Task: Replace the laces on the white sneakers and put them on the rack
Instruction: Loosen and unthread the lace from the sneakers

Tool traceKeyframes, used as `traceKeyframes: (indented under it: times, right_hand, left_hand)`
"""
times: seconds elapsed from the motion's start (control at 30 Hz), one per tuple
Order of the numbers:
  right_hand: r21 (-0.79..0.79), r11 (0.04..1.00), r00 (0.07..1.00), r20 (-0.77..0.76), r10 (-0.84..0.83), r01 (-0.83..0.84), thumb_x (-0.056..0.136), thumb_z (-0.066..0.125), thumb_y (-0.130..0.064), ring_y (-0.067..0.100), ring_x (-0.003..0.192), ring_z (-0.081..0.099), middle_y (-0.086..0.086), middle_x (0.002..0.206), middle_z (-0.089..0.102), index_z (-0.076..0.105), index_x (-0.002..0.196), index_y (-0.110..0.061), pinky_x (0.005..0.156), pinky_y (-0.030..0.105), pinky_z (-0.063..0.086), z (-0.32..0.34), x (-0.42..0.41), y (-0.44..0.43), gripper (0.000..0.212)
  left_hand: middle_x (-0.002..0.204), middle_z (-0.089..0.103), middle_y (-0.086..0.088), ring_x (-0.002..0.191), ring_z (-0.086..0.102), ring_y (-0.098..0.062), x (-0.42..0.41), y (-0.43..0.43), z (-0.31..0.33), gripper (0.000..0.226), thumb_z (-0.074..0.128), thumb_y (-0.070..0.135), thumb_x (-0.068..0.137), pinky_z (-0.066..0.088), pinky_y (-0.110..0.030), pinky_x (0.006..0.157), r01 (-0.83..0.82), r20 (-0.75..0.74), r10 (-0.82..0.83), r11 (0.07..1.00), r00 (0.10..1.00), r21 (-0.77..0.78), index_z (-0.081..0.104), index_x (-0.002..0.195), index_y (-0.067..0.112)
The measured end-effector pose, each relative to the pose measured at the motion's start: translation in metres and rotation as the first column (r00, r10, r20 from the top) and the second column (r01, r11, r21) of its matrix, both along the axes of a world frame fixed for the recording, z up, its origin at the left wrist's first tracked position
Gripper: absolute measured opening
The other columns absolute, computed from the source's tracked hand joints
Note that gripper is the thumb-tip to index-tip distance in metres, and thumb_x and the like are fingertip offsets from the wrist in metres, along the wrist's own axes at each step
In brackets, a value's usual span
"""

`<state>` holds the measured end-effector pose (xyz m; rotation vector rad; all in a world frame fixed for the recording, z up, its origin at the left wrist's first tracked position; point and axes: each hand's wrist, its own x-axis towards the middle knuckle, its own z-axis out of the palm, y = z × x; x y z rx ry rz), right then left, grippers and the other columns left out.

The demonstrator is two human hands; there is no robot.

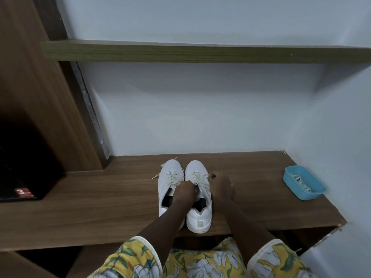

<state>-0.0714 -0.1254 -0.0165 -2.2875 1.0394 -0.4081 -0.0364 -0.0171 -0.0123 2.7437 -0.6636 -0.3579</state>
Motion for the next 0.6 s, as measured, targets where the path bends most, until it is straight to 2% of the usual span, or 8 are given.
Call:
traceKeyframes:
  times: [0.13,0.2,0.23,0.3,0.37,0.43,0.5,0.6]
  right_hand:
    - [0.076,0.984,0.986,0.027,-0.162,0.159,0.089,0.051,-0.017,0.031,0.105,0.058,0.010,0.104,0.067,0.069,0.098,-0.016,0.092,0.037,0.041,0.003,-0.004,-0.015,0.020]
    - [0.022,0.983,0.983,0.001,-0.181,0.181,0.090,0.049,-0.019,0.031,0.106,0.057,0.010,0.106,0.066,0.067,0.100,-0.015,0.093,0.037,0.040,0.005,-0.004,-0.015,0.021]
    - [-0.052,0.987,0.988,-0.028,-0.153,0.152,0.091,0.048,-0.021,0.030,0.108,0.056,0.009,0.109,0.065,0.066,0.101,-0.016,0.094,0.037,0.039,0.004,-0.002,-0.014,0.021]
    - [-0.228,0.973,0.994,-0.107,0.005,-0.030,0.091,0.048,-0.026,0.026,0.114,0.052,0.002,0.118,0.059,0.063,0.109,-0.020,0.096,0.037,0.037,-0.003,0.000,-0.012,0.025]
    - [-0.347,0.903,0.963,-0.179,0.202,-0.254,0.088,0.051,-0.029,0.024,0.117,0.049,-0.003,0.120,0.057,0.064,0.112,-0.025,0.095,0.038,0.034,-0.008,0.000,-0.006,0.028]
    - [-0.464,0.796,0.921,-0.197,0.335,-0.389,0.084,0.059,-0.030,0.026,0.112,0.055,-0.001,0.112,0.062,0.070,0.103,-0.023,0.091,0.040,0.035,-0.015,0.002,0.001,0.023]
    - [-0.502,0.730,0.886,-0.279,0.370,-0.463,0.086,0.056,-0.026,0.027,0.109,0.057,0.000,0.109,0.063,0.071,0.101,-0.018,0.090,0.039,0.034,-0.015,0.005,0.009,0.022]
    - [-0.499,0.741,0.890,-0.326,0.320,-0.449,0.086,0.057,-0.026,0.022,0.100,0.059,-0.003,0.098,0.065,0.070,0.094,-0.020,0.086,0.035,0.035,-0.008,0.008,0.015,0.016]
  left_hand:
    - [0.112,0.059,-0.019,0.104,0.058,-0.031,-0.001,0.001,0.004,0.030,0.041,0.020,0.098,0.046,-0.034,0.084,-0.039,-0.035,0.037,0.998,0.999,-0.040,0.060,0.106,-0.002]
    - [0.111,0.059,-0.019,0.103,0.059,-0.032,-0.002,0.002,0.004,0.030,0.040,0.020,0.098,0.046,-0.035,0.083,-0.044,-0.045,0.042,0.998,0.998,-0.047,0.060,0.105,-0.002]
    - [0.112,0.059,-0.019,0.103,0.058,-0.032,-0.002,0.002,0.003,0.031,0.040,0.020,0.099,0.046,-0.035,0.084,-0.046,-0.049,0.044,0.998,0.998,-0.051,0.060,0.105,-0.002]
    - [0.113,0.059,-0.019,0.103,0.058,-0.031,-0.003,0.002,0.005,0.030,0.038,0.020,0.099,0.046,-0.035,0.085,-0.048,-0.053,0.045,0.998,0.998,-0.051,0.059,0.106,-0.001]
    - [0.117,0.058,-0.019,0.108,0.056,-0.030,-0.004,0.003,0.006,0.030,0.038,0.017,0.099,0.045,-0.035,0.090,-0.017,-0.050,0.016,0.999,0.999,-0.035,0.059,0.110,-0.002]
    - [0.121,0.056,-0.018,0.115,0.052,-0.029,-0.005,0.005,0.008,0.029,0.035,0.008,0.099,0.043,-0.034,0.095,0.010,-0.019,-0.010,1.000,1.000,-0.021,0.056,0.116,-0.003]
    - [0.122,0.057,-0.017,0.117,0.051,-0.027,-0.005,0.005,0.008,0.029,0.034,0.003,0.098,0.043,-0.032,0.095,0.028,0.009,-0.028,1.000,1.000,-0.006,0.056,0.116,-0.002]
    - [0.120,0.059,-0.016,0.115,0.052,-0.027,-0.005,0.006,0.008,0.029,0.034,0.003,0.098,0.044,-0.032,0.093,0.058,0.020,-0.058,0.998,0.998,0.039,0.058,0.114,-0.002]
